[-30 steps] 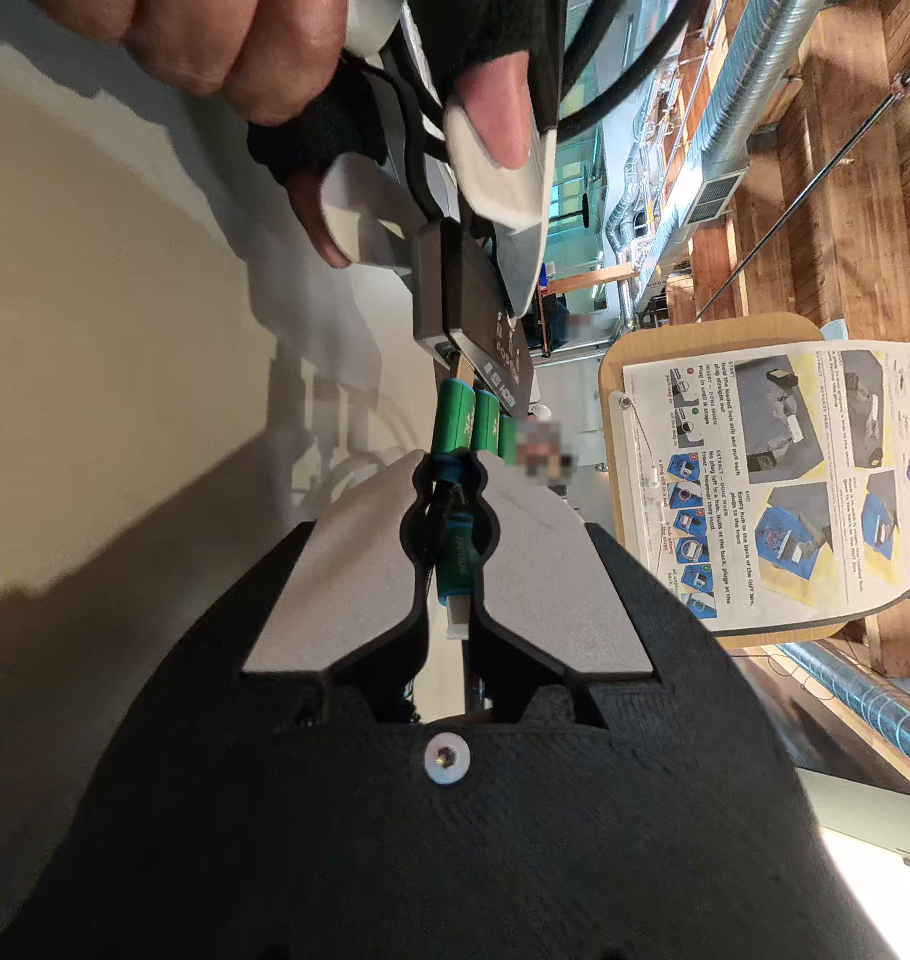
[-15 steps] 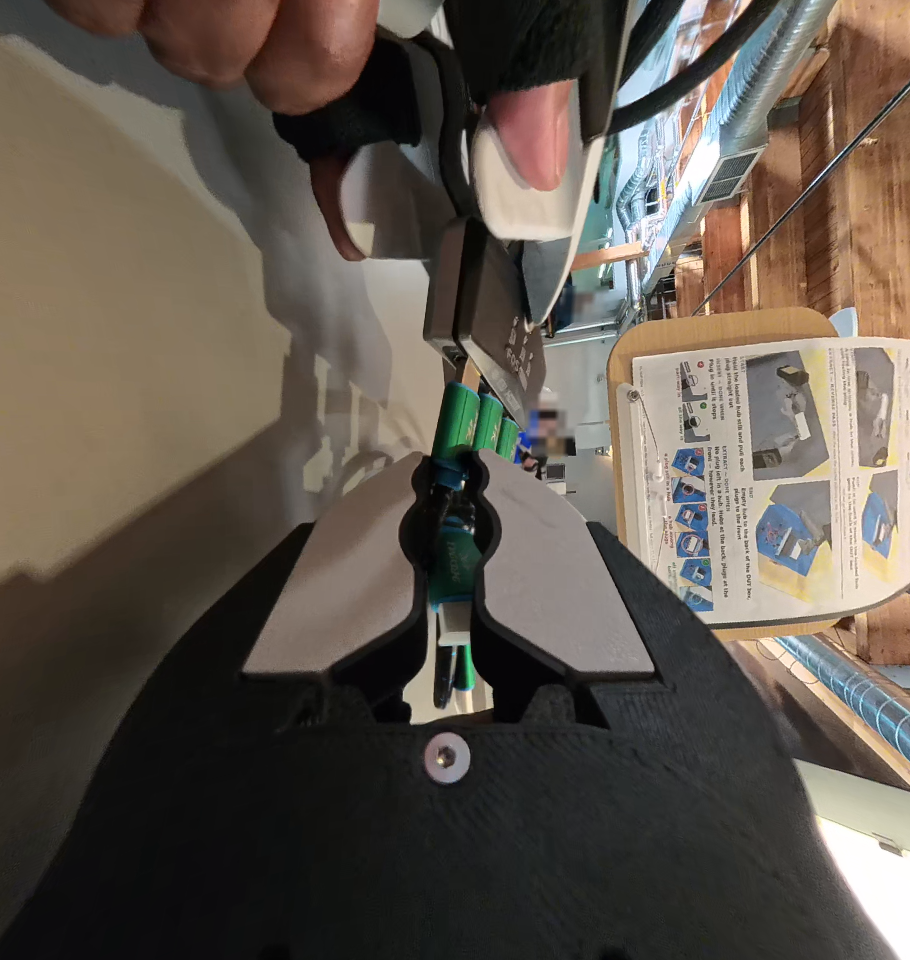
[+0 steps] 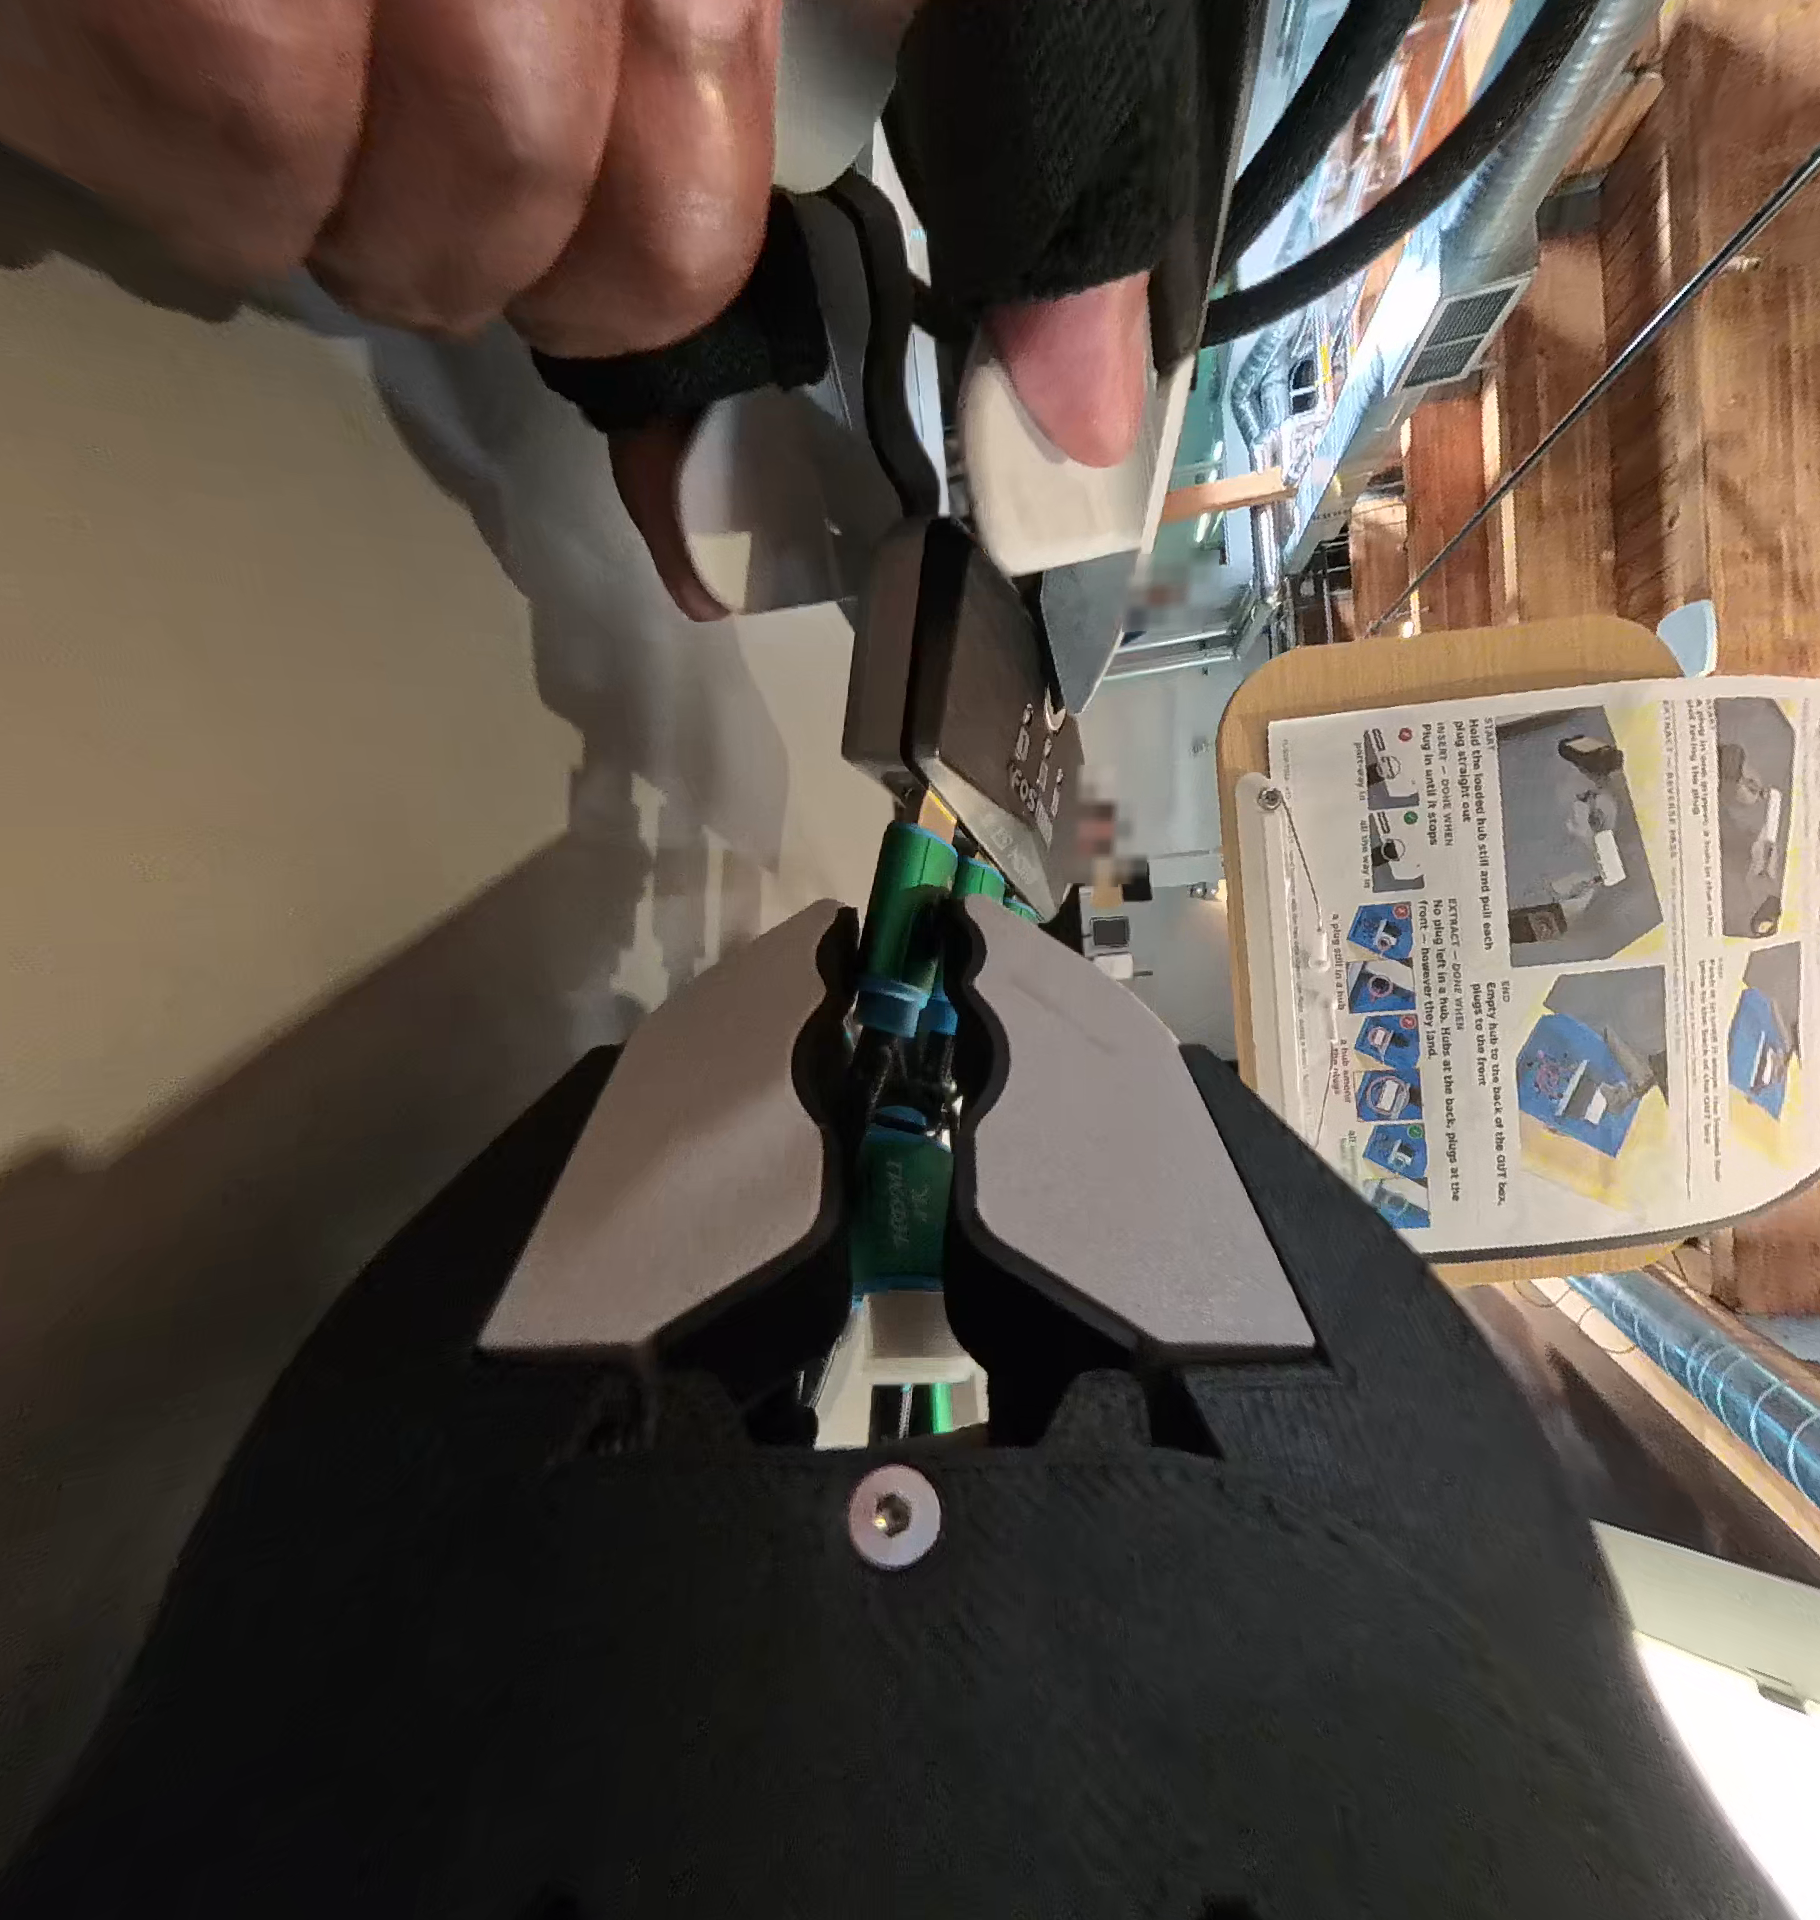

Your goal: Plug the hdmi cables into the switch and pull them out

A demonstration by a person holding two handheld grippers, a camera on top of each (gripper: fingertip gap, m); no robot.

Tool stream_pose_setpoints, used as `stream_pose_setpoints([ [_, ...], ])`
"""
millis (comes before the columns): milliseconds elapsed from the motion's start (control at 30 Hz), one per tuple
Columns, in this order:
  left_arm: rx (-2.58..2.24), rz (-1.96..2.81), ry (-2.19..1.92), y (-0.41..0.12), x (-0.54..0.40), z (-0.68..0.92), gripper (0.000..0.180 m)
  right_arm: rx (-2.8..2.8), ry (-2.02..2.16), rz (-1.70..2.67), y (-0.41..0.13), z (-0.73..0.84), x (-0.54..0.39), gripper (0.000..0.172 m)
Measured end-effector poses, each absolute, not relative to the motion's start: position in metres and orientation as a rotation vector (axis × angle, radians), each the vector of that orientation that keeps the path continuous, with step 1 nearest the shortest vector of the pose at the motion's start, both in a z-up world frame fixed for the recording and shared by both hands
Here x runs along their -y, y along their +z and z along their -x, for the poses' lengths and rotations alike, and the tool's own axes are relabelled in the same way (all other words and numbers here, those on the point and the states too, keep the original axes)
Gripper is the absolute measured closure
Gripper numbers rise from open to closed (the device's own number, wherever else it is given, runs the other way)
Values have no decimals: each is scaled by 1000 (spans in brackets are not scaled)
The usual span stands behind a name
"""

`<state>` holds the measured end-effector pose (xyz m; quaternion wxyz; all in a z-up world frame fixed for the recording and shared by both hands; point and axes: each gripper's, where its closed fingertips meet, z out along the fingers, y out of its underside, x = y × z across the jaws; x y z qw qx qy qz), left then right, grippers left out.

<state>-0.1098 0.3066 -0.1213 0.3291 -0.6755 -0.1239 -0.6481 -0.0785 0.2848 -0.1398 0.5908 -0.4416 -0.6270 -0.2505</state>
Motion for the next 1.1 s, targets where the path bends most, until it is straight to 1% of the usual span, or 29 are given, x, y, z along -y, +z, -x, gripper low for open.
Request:
stream_pose_setpoints([
  [267,285,1786,-1661,-121,-307,101,158,1447,-535,1070,-139,81,-280,158],
  [700,406,1692,-1670,-118,-313,109,159,1404,-579,1048,-138,84,-284,156],
  [1100,302,1774,-1618,-121,-310,98,158,1403,-512,1132,-139,80,-285,156],
])
